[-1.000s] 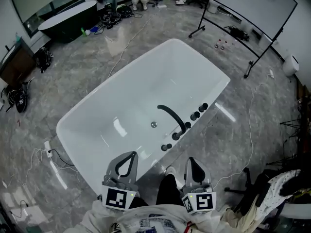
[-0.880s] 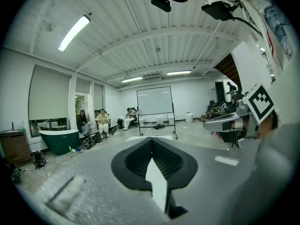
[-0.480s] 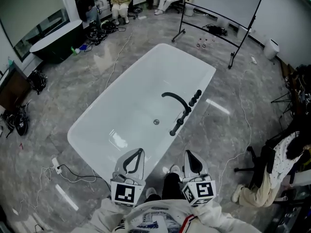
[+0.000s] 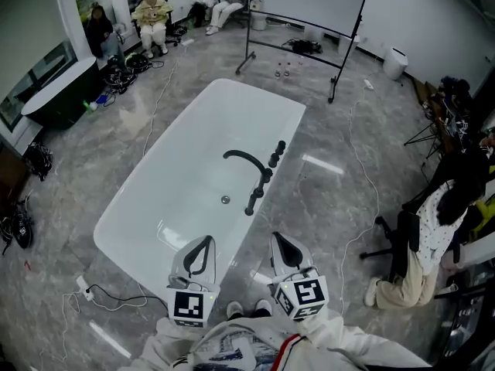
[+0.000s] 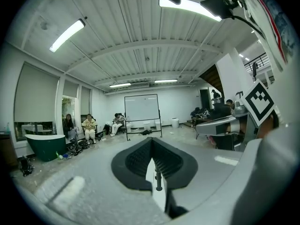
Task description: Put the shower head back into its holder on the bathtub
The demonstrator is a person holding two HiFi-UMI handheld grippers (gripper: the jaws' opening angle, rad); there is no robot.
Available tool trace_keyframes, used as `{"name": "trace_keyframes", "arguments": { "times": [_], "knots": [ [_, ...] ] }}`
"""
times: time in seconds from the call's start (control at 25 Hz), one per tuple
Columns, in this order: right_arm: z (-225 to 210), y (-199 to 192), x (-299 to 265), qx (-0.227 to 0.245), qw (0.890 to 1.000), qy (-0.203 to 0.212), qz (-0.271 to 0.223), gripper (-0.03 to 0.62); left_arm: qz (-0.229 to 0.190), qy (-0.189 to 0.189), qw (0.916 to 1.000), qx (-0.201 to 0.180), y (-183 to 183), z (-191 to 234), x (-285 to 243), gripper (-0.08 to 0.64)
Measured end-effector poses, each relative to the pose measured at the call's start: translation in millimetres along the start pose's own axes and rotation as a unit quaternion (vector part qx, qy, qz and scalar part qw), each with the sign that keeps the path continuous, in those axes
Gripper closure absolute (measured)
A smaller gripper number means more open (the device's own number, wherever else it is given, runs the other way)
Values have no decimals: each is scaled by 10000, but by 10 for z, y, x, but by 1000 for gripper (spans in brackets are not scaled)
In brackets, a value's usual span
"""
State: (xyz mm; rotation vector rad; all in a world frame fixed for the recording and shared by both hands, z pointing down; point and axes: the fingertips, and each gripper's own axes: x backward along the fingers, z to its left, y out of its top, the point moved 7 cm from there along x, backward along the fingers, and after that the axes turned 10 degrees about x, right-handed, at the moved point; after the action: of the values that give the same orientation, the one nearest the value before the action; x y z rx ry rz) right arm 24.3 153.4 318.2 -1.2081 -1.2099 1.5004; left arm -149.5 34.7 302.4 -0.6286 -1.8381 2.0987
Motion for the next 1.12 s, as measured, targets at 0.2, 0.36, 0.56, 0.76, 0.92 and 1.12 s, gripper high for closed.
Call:
{"name": "trace_keyframes", "arguments": {
  "times": [0.2,0.36,0.56,0.76,0.92,1.12],
  "knots": [
    [-126,-11,75,108,9999,85,7,588,38,168,9998,-24,-25,-65,-18,568],
    [-249,-9,140,141,9998,127,10,588,94,101,9999,15,-49,-223,-107,568],
    [-257,-15,166,176,9997,157,23,588,17,102,9999,-39,-11,-268,-128,568],
    [-262,-25,200,230,9995,217,2,588,20,216,9998,-26,-54,-275,-101,568],
    [-268,-20,221,277,9994,220,-17,588,10,228,9997,5,-66,-300,-81,568],
    [-259,-63,257,263,9994,207,51,588,39,227,9997,16,-107,-326,-46,568]
  ]
}}
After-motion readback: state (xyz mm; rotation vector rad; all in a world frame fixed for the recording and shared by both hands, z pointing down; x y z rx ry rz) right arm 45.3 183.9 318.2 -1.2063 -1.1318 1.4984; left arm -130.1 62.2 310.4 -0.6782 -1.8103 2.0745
